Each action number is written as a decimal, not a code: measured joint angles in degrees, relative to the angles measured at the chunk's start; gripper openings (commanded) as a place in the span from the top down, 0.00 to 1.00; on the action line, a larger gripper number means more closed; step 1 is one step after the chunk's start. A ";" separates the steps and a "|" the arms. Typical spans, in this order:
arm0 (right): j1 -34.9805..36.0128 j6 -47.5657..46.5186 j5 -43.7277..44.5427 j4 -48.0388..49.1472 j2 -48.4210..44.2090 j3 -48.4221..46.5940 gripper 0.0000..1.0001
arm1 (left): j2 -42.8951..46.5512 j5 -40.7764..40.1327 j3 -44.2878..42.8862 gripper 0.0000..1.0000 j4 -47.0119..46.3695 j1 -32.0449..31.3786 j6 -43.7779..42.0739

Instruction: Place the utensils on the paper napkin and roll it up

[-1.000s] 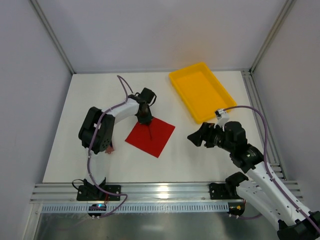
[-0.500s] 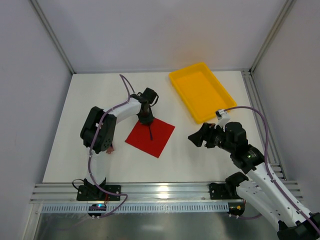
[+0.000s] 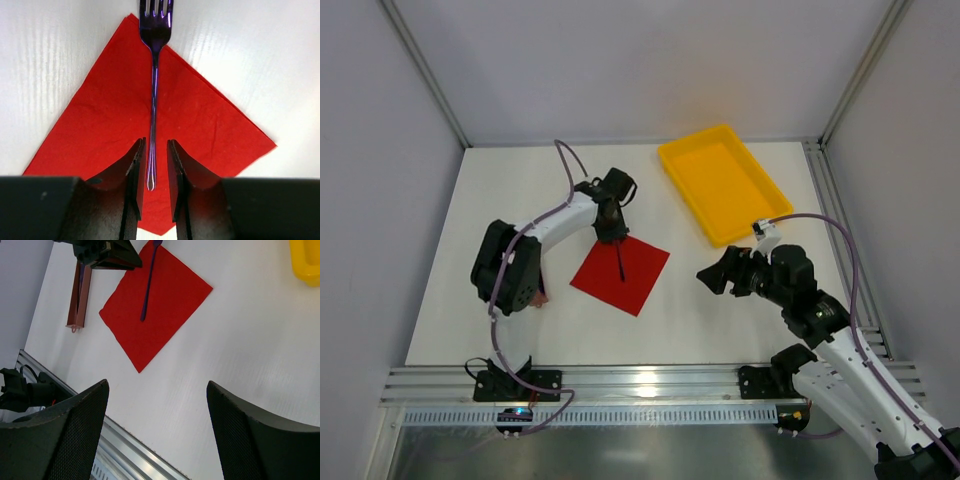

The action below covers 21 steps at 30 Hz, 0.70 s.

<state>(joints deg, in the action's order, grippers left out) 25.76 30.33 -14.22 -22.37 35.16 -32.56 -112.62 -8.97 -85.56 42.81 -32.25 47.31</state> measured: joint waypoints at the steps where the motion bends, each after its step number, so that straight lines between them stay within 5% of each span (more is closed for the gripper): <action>1: 0.00 0.00 -0.02 0.00 0.00 0.00 0.20 | 1.09 -0.02 -0.13 0.72 0.31 0.00 -0.15; 10: 0.00 0.00 -0.09 0.04 -0.50 0.00 0.20 | 15.19 -4.55 -1.16 0.70 4.00 1.79 -5.66; 21: 0.00 0.02 -0.96 0.07 -1.18 0.00 0.21 | 23.17 -5.66 14.36 0.70 5.97 20.46 -11.85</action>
<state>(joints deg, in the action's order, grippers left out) 25.76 30.35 -15.18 -22.31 33.98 -32.56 -89.45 -14.63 -71.20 48.77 -11.79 35.46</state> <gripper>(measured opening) 0.796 0.302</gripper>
